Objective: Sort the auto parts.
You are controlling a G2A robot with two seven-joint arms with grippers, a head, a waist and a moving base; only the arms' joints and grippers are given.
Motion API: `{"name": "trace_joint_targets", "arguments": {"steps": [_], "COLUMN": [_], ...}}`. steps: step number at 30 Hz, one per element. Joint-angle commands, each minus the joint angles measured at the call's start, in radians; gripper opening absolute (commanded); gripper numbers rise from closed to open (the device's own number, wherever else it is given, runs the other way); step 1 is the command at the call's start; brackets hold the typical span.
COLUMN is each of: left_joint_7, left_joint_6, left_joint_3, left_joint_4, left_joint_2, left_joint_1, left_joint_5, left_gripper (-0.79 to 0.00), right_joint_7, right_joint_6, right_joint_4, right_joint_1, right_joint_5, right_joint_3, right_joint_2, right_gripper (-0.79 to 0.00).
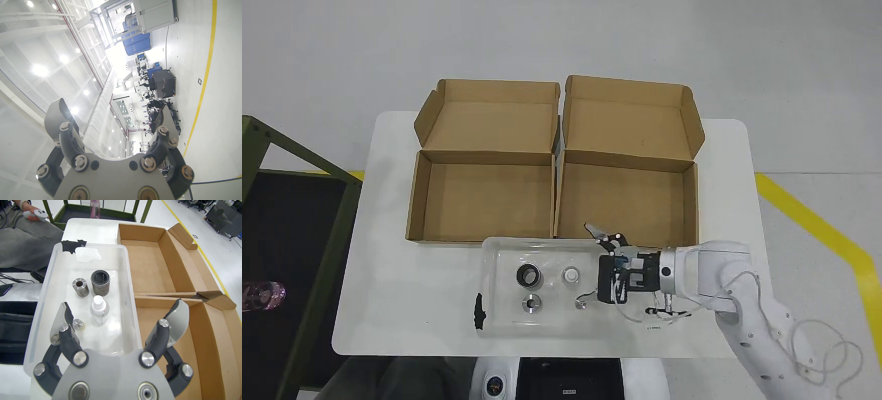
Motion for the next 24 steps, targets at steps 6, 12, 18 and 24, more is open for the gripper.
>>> {"name": "trace_joint_targets", "arguments": {"steps": [6,12,18,24], "left_joint_7": [0.000,0.000,0.000,0.000], "left_joint_6": [0.000,0.000,0.000,0.000], "left_joint_3": [0.000,0.000,0.000,0.000], "left_joint_4": [0.000,0.000,0.000,0.000], "left_joint_2": [0.000,0.000,0.000,0.000], "left_joint_1": [0.000,0.000,0.000,0.000], "left_joint_5": [0.000,0.000,0.000,0.000], "left_gripper": [0.000,0.000,0.000,0.000], "right_joint_7": [0.062,0.095,0.094,0.079], "right_joint_6": [0.000,0.000,0.000,0.003], "right_joint_4": [0.011,0.022,0.054,0.100], "right_joint_1": [0.049,0.084,0.116,0.140], "right_joint_5": [0.039,0.055,0.064,0.062], "right_joint_3": [-0.097,-0.165,-0.214,-0.234], "right_joint_2": [0.022,0.036,0.042,0.041], "right_gripper": [0.000,0.000,0.000,0.000]}}
